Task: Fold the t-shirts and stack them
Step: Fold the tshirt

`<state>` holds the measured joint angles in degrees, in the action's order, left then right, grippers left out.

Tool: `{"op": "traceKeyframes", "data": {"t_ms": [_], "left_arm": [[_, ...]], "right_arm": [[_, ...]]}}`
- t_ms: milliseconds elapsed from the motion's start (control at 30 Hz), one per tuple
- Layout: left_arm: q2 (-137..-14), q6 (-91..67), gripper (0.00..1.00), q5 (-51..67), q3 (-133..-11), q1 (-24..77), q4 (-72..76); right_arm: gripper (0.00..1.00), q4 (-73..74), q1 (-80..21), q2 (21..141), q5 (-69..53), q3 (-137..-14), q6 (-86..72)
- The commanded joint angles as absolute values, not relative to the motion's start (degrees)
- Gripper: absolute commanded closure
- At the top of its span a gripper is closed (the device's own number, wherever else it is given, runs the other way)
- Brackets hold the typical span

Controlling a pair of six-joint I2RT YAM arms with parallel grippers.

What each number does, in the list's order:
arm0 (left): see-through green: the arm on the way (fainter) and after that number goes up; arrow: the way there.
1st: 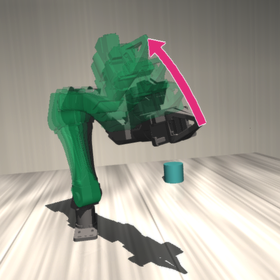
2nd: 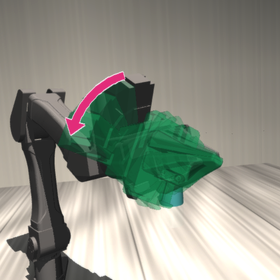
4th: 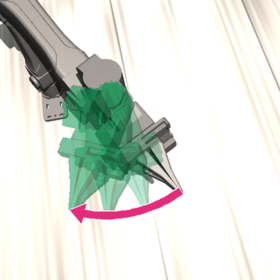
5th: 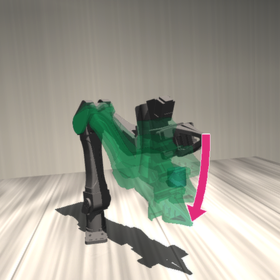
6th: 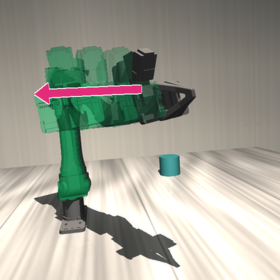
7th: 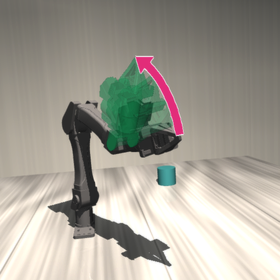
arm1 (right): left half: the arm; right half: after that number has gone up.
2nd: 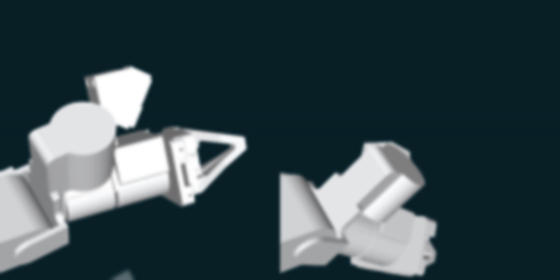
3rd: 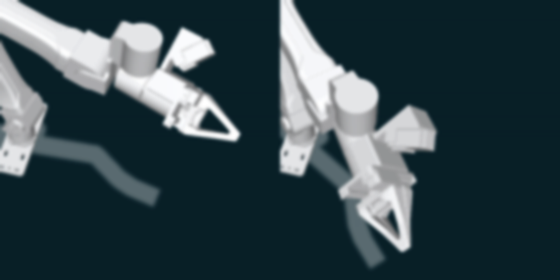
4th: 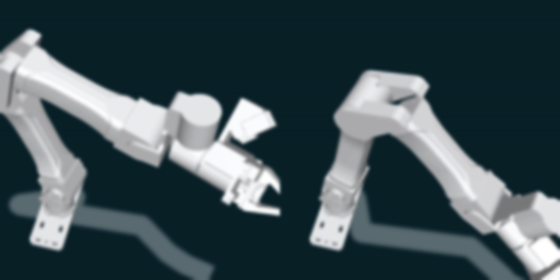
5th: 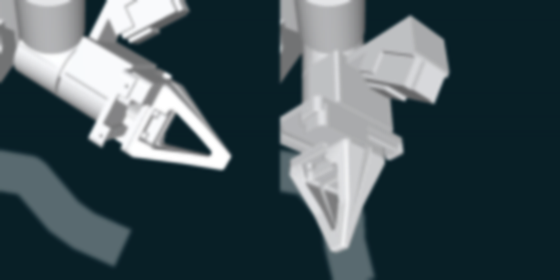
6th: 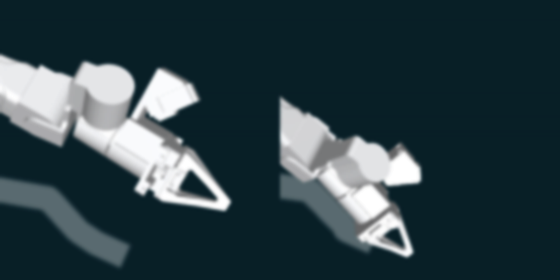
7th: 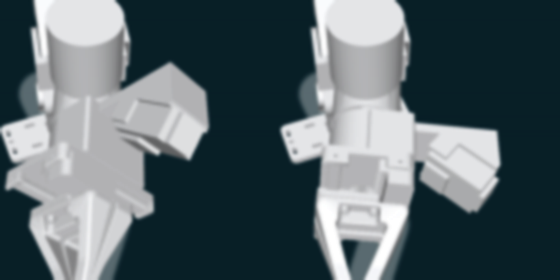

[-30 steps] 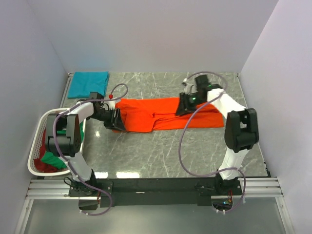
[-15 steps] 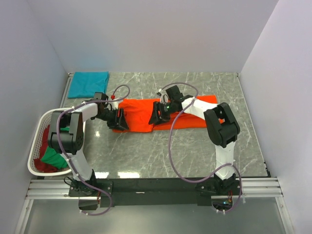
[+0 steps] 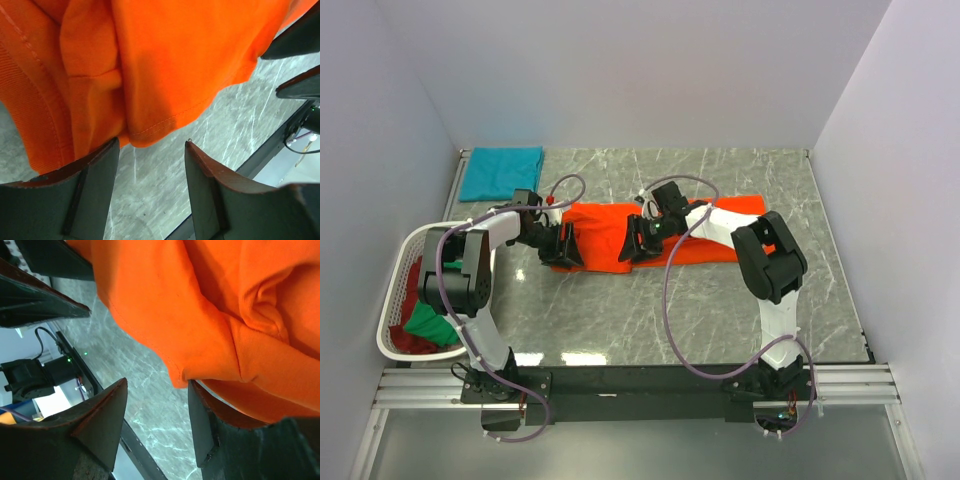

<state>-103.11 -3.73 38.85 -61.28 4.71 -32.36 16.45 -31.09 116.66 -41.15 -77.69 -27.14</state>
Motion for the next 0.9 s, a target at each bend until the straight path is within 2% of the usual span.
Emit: {"op": "traceKeyframes", "data": {"t_ms": [0,233,533,867], "left_arm": [[-101.69,-4.57,0.4,37.79,-61.35,4.75,-32.08],[-103.36,-4.48,0.44,41.48,-61.96,5.01,-31.99],[-101.87,-4.31,0.64,45.62,-61.44,5.54,-31.9],[-102.39,-4.4,0.73,45.35,-61.88,5.54,-32.17]], "right_arm": [[0.42,15.2,-32.08,117.33,-40.7,-76.2,-27.51],[0.42,17.22,-32.34,117.6,-39.82,-75.59,-26.37],[0.44,17.84,-32.34,117.16,-39.99,-75.06,-26.1],[0.45,18.9,-33.57,119.09,-39.73,-75.85,-26.89]]}}
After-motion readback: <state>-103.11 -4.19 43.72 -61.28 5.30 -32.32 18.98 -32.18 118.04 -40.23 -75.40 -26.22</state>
